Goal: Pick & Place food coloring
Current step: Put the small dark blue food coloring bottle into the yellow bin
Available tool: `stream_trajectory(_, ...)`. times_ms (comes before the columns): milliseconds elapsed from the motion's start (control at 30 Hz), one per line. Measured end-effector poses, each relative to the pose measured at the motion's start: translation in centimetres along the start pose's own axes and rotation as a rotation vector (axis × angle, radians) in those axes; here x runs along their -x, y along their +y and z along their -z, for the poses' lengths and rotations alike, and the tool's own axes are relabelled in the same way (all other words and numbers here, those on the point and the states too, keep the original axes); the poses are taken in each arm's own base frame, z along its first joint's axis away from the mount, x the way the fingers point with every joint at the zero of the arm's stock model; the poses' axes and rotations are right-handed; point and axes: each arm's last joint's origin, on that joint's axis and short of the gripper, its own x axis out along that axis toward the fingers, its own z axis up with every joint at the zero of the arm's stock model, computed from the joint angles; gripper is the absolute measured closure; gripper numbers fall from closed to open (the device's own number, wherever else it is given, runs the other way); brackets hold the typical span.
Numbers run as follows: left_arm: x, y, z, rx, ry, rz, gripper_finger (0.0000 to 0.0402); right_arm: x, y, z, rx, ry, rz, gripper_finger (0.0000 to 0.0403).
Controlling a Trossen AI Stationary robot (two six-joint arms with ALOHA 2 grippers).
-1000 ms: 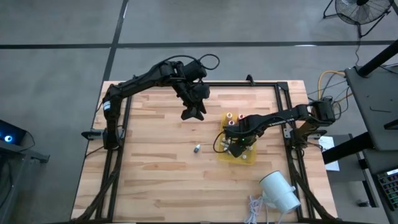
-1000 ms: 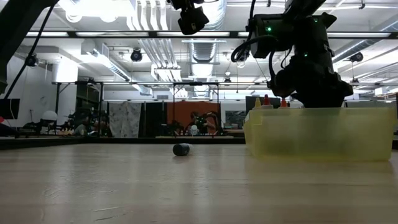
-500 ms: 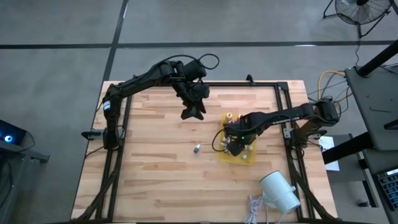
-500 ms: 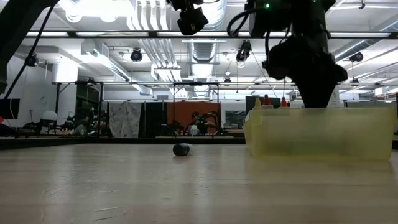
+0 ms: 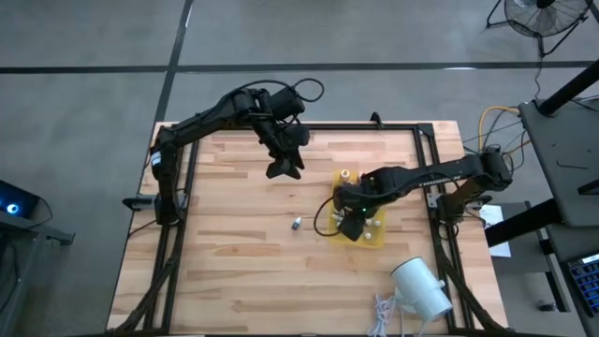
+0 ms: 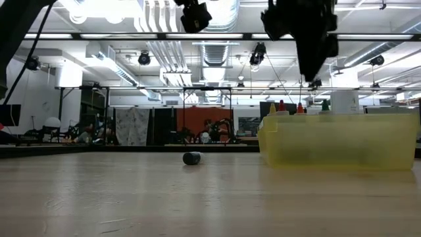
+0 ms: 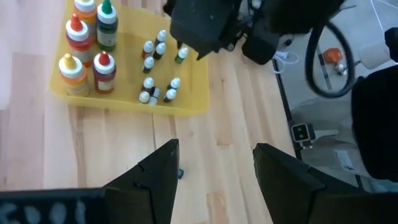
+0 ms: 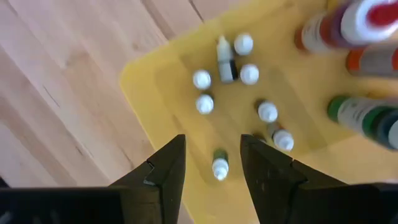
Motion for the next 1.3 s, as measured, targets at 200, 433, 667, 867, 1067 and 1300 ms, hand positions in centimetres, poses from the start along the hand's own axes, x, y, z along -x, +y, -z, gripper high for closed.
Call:
stream_trajectory(200, 1.5, -1.2, 0.9, 0.022, 0.041, -0.064, 0.0223, 1.4, 0.6, -0.6, 0.022, -0.067, -0.016, 0.0255)
stream_trajectory(433, 3.2, -2.9, 1.4, 0.082, 0.021, -0.146, 0.0223, 1.3, 0.5, -0.7, 0.046, -0.094, 0.009, 0.0252)
stream_trajectory(667, 3.2, -4.2, 4.0, 0.242, 0.075, -0.263, 0.0223, 1.4, 0.5, -0.8, 0.065, -0.122, 0.033, 0.0252)
stream_trajectory(867, 1.3, -5.6, 7.0, 0.488, -0.039, -0.39, 0.0223, 1.9, 0.5, -0.7, 0.09, -0.144, 0.027, 0.0252)
stream_trajectory(1067, -2.1, -6.6, 9.4, 0.715, -0.219, -0.45, 0.0223, 2.0, 0.6, -0.8, 0.136, -0.17, 0.014, 0.0252)
stream_trajectory(1300, -6.1, -7.8, 11.2, 0.928, -0.199, -0.49, 0.0223, 2.4, 0.4, -0.6, 0.135, -0.168, 0.015, 0.0252)
